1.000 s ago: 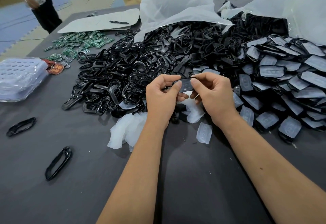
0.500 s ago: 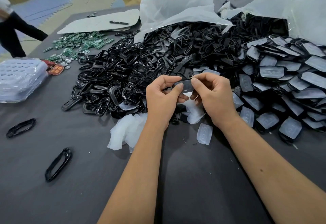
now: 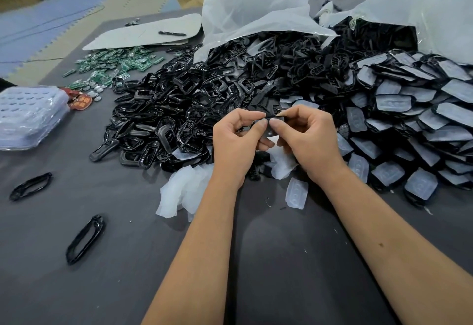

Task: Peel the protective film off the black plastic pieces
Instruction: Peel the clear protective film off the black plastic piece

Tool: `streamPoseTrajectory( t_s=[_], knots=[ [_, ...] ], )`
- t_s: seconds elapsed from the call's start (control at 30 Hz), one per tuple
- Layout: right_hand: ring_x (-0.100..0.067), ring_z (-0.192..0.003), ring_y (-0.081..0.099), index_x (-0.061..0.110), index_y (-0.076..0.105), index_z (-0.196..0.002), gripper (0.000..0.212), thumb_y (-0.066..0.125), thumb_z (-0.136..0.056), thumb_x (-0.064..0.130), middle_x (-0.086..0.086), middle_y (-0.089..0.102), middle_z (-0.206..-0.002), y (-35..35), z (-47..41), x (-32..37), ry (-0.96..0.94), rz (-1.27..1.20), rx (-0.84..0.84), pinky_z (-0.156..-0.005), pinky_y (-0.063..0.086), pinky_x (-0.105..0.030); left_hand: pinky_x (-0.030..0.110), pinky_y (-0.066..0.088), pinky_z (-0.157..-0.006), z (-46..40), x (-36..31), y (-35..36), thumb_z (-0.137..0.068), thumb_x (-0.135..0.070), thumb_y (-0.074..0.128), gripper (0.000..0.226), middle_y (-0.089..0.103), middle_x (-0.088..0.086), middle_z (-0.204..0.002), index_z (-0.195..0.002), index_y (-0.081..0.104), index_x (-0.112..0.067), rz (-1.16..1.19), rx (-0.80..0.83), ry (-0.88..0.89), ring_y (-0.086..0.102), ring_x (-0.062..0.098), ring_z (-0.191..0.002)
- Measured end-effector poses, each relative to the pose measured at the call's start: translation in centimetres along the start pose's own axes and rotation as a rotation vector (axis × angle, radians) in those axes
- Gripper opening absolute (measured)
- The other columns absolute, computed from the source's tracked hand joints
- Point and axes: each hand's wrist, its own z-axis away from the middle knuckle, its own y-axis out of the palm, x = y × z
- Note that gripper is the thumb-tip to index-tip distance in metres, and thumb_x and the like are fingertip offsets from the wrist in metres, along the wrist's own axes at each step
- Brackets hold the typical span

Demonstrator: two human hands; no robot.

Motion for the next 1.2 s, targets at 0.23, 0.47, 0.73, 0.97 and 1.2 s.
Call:
streamPoseTrajectory(
  t_s=[0.23, 0.47, 0.73, 0.97, 1.2],
  knots=[
    [-0.012, -0.056, 0.066, 0.013, 0.073, -0.091, 0.013, 0.067, -0.097, 0.003, 0.006, 0.069, -0.066, -0.08, 0.04, 0.08, 0.014, -0.01, 0.036, -0.051, 0.051, -0.023, 0.025, 0.053, -0.052, -0.07, 0.06, 0.08, -0.094, 0.001, 0.071, 0.01, 0.072, 0.001, -0.074, -0.093, 0.071, -0.009, -0.047, -0.023, 0.034, 0.064, 0.018, -0.051],
    [-0.014, -0.053, 0.066, 0.009, 0.07, -0.094, 0.014, 0.061, -0.102, 0.003, 0.0, 0.067, -0.064, 0.32, 0.13, 0.16, 0.014, 0.03, 0.006, -0.046, 0.051, -0.025, 0.02, 0.046, -0.05, -0.16, 0.08, 0.18, -0.097, 0.001, 0.067, 0.008, 0.067, -0.007, -0.067, -0.094, 0.069, -0.006, -0.062, -0.022, 0.041, 0.056, 0.012, -0.047],
    [-0.02, -0.057, 0.067, 0.011, 0.074, -0.089, 0.016, 0.067, -0.101, 0.02, -0.001, 0.07, -0.066, 0.47, 0.14, 0.18, -0.076, 0.206, -0.013, -0.055, 0.053, -0.031, 0.02, 0.046, -0.05, 0.05, -0.14, 0.25, -0.096, 0.003, 0.066, 0.006, 0.069, 0.009, -0.075, -0.096, 0.067, -0.003, -0.05, -0.016, 0.064, 0.057, 0.014, -0.049],
    [-0.012, -0.061, 0.065, 0.008, 0.075, -0.097, 0.012, 0.065, -0.101, 0.012, -0.007, 0.072, -0.074, 0.37, 0.16, 0.27, -0.089, 0.189, 0.023, -0.061, 0.053, -0.027, 0.02, 0.045, -0.049, 0.11, -0.24, 0.21, -0.093, 0.008, 0.069, 0.012, 0.067, 0.005, -0.069, -0.095, 0.066, -0.003, -0.013, -0.001, 0.033, 0.055, 0.014, -0.047],
    [-0.014, -0.072, 0.071, 0.011, 0.07, -0.119, 0.019, 0.059, -0.104, 0.008, -0.002, 0.072, -0.083, 0.39, 0.52, 0.55, -0.104, 0.196, 0.09, -0.068, 0.055, -0.028, 0.022, 0.045, -0.051, -0.03, -0.46, -0.22, -0.093, 0.01, 0.067, 0.013, 0.064, 0.004, -0.073, -0.1, 0.068, -0.002, 0.081, -0.019, -0.043, 0.052, 0.014, -0.05]
  ],
)
